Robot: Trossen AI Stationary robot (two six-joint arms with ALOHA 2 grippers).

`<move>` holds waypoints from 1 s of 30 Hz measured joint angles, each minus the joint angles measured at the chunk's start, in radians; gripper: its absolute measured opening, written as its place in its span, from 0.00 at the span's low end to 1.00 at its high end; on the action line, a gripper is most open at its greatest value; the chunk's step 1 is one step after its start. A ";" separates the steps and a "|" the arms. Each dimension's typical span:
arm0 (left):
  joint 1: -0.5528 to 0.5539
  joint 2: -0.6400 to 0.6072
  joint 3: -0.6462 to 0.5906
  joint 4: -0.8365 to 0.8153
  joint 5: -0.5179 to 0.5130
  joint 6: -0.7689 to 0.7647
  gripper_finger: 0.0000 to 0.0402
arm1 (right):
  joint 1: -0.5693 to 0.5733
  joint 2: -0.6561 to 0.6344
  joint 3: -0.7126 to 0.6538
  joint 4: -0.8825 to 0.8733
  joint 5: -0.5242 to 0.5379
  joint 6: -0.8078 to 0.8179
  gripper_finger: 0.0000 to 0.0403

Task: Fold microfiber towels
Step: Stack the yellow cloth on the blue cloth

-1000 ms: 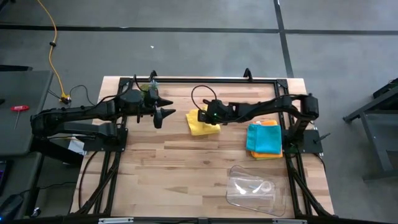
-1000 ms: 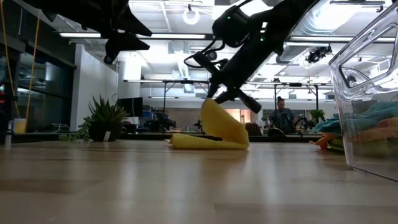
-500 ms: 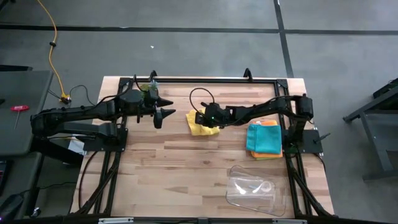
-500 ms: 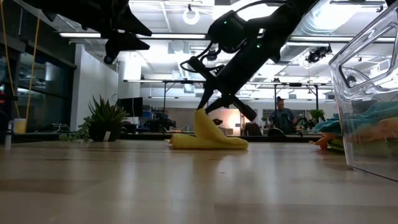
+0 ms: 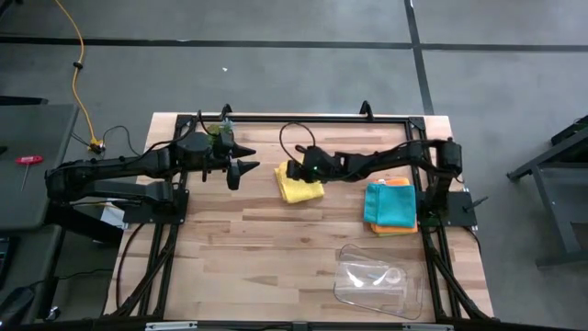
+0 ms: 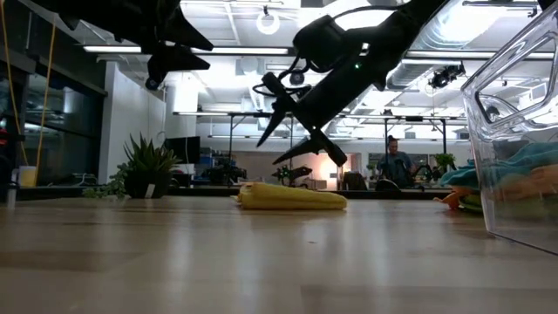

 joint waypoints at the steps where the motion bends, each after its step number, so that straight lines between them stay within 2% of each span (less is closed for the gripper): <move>1: 0.000 0.000 0.000 0.000 0.000 0.000 0.54 | -0.009 -0.005 0.000 -0.004 -0.013 -0.019 0.44; 5: 0.000 0.000 0.000 0.000 0.000 0.000 0.54 | -0.046 -0.057 0.000 -0.113 -0.041 -0.132 0.52; 10: 0.000 0.000 0.000 0.000 0.000 -0.008 0.54 | -0.081 -0.136 0.000 -0.459 0.001 -0.248 0.54; 13: 0.000 0.000 0.000 0.000 0.000 -0.008 0.54 | -0.092 -0.139 0.000 -0.588 -0.001 -0.294 0.54; 19: 0.000 0.000 0.000 0.000 0.000 -0.008 0.54 | -0.090 -0.075 0.000 -0.497 -0.035 -0.299 0.54; 25: 0.000 0.000 0.000 0.000 0.000 -0.033 0.54 | -0.089 0.008 0.000 -0.480 -0.063 -0.287 0.54; 30: 0.000 0.000 0.000 -0.002 0.000 -0.035 0.54 | -0.075 0.022 0.000 -0.446 -0.060 -0.268 0.54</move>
